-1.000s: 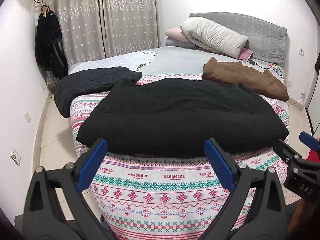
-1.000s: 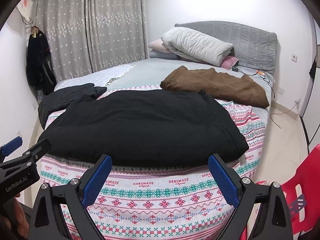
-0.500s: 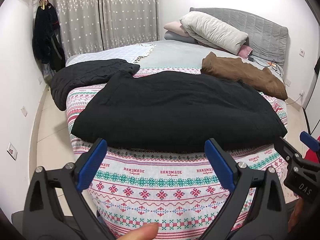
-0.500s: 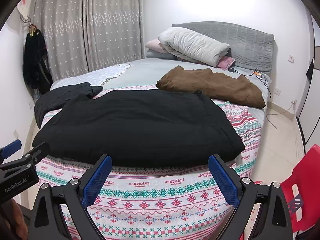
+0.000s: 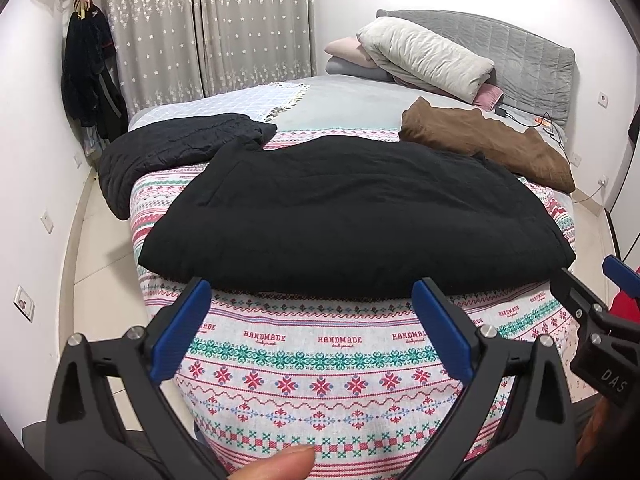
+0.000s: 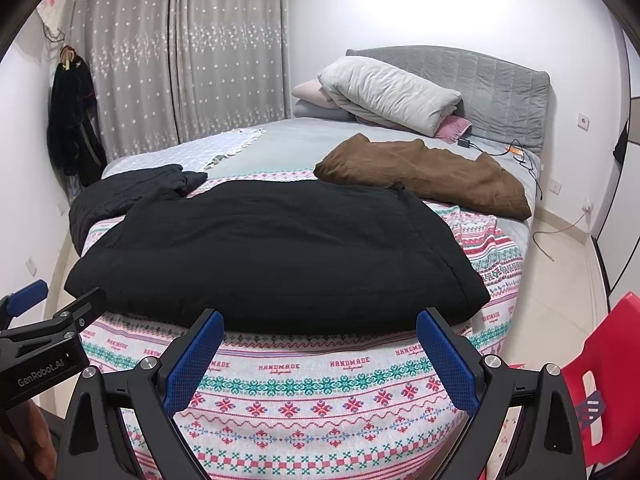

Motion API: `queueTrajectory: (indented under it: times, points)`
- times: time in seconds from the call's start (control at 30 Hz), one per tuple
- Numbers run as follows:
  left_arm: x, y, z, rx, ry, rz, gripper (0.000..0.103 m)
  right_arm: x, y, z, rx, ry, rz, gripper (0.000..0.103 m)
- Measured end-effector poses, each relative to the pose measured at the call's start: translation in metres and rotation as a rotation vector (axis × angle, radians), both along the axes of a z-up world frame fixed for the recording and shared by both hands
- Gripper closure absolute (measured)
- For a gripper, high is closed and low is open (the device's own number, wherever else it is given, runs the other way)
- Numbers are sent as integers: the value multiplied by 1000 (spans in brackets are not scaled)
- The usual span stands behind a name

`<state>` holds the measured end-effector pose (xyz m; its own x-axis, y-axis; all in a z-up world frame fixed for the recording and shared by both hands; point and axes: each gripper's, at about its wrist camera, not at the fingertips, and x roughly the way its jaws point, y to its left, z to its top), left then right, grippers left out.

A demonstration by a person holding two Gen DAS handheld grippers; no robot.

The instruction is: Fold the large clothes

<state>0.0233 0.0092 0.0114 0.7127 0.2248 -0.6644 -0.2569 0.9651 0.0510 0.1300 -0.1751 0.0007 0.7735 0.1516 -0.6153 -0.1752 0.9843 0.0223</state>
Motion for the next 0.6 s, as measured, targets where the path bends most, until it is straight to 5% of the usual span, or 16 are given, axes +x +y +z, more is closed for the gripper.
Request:
queueTrajectory:
  times: [0.6]
  points:
    - [-1,0,0,-6,5,10,2,-1,1,1,-9,-5,16,5]
